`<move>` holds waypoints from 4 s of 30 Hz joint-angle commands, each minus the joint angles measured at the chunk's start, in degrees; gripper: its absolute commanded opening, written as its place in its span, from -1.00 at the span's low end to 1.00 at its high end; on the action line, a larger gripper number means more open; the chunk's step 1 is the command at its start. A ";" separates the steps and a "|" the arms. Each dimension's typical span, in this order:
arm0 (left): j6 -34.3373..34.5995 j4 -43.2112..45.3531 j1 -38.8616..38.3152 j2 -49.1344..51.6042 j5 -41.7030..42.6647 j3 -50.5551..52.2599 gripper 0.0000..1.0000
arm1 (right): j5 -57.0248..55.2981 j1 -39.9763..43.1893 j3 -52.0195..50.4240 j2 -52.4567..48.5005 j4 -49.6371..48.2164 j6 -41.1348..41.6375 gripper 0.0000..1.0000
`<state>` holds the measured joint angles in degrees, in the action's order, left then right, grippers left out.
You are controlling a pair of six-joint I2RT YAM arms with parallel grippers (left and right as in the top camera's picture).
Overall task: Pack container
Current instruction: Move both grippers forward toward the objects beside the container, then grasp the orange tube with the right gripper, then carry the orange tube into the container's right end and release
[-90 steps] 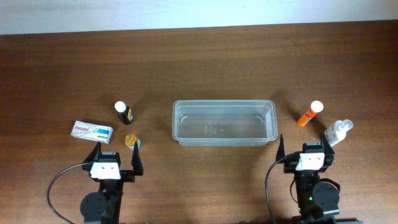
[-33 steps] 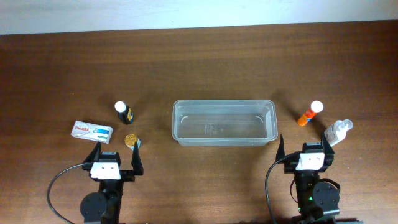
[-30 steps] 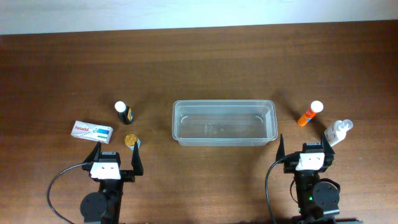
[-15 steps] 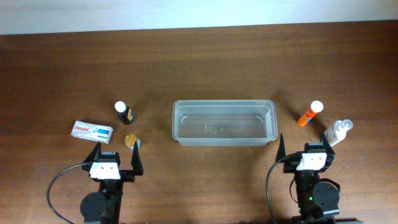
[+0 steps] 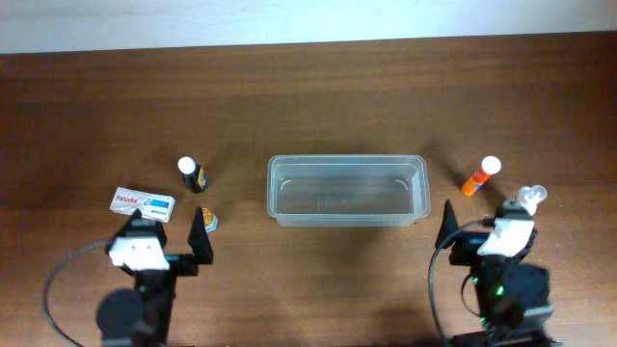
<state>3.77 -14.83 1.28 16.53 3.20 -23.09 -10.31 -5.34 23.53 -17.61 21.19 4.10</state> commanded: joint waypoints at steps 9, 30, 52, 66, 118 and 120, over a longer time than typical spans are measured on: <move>-2.29 -20.50 -0.26 32.46 -0.61 -29.14 0.99 | 7.06 6.40 47.30 -43.28 27.15 0.90 0.97; -2.27 -32.52 -0.26 48.39 -0.61 -38.58 0.99 | 17.20 18.18 64.43 -84.76 47.39 0.92 0.97; -2.27 -32.68 -0.26 48.39 -0.61 -38.58 0.99 | 17.20 22.21 64.43 -90.55 46.01 0.68 0.19; -2.27 -32.74 -0.26 48.39 -0.61 -38.58 1.00 | 17.57 21.70 64.61 -89.61 46.40 -0.33 -0.48; -2.27 -32.59 -0.26 48.39 -0.61 -38.58 1.00 | 14.14 -3.61 64.11 -88.32 43.87 -2.97 -0.48; -2.27 -32.59 -0.28 48.39 -0.61 -38.58 0.99 | 14.12 -3.61 64.11 -88.32 43.50 -2.97 -0.46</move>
<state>2.59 -47.40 1.28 64.84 2.81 -60.01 4.58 -8.64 87.85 -105.51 65.06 1.13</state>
